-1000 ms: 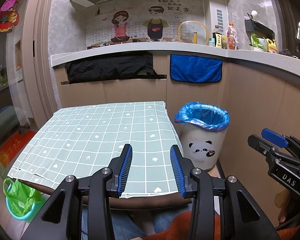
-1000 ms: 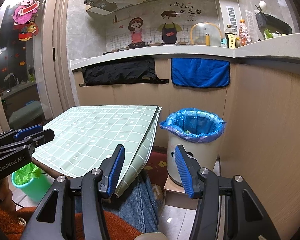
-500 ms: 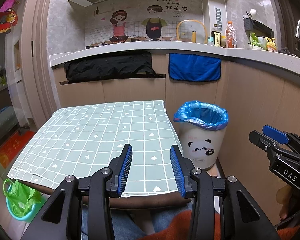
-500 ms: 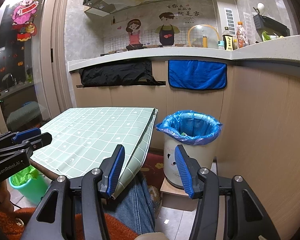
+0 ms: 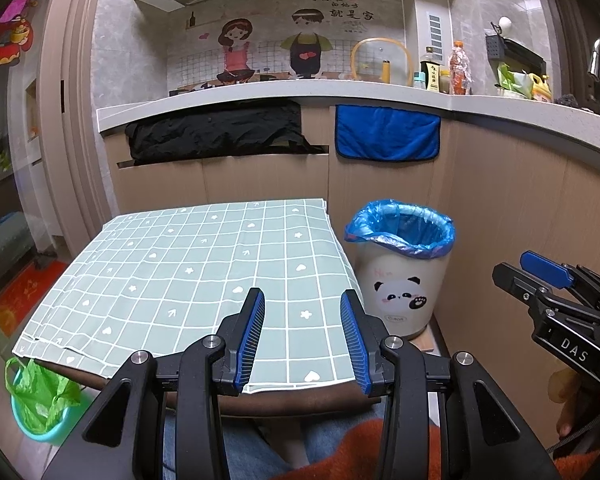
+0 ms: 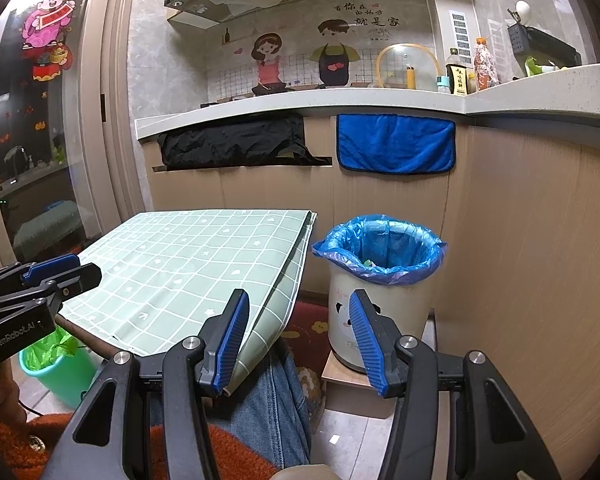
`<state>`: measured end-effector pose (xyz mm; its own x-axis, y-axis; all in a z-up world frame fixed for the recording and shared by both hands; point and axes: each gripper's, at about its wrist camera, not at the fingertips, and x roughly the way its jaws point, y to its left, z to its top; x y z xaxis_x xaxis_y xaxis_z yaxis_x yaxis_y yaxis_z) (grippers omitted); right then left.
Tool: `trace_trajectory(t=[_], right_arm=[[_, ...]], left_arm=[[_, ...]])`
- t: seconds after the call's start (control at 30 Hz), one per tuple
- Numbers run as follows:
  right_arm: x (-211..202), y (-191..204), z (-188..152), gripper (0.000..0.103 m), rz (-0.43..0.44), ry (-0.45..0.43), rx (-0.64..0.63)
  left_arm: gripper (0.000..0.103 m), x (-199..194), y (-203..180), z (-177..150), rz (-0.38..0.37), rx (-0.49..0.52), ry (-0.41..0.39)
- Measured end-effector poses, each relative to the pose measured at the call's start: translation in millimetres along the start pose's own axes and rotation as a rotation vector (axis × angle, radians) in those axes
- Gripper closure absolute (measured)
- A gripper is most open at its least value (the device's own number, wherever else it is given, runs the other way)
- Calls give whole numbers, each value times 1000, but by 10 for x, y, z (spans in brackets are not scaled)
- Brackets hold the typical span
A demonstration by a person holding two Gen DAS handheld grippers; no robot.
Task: Collect trash
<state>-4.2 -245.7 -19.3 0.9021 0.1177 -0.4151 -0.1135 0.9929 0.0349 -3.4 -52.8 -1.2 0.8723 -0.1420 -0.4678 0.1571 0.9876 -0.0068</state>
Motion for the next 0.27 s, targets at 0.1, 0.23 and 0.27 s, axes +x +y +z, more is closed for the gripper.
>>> trace_trajectory(t=[0.1,0.23,0.27], right_arm=[[-9,11,-4,54,-4,-1,0],[-13,23,-5,53,-1,-1,-4],[-15,26,-3,53,0,0,-6]], left_arm=[[62,-1,0,0,-2,-1,0],[62,-5,-1,6,-11,-2,0],[62,-8,-2,9,-16,-2,-1]])
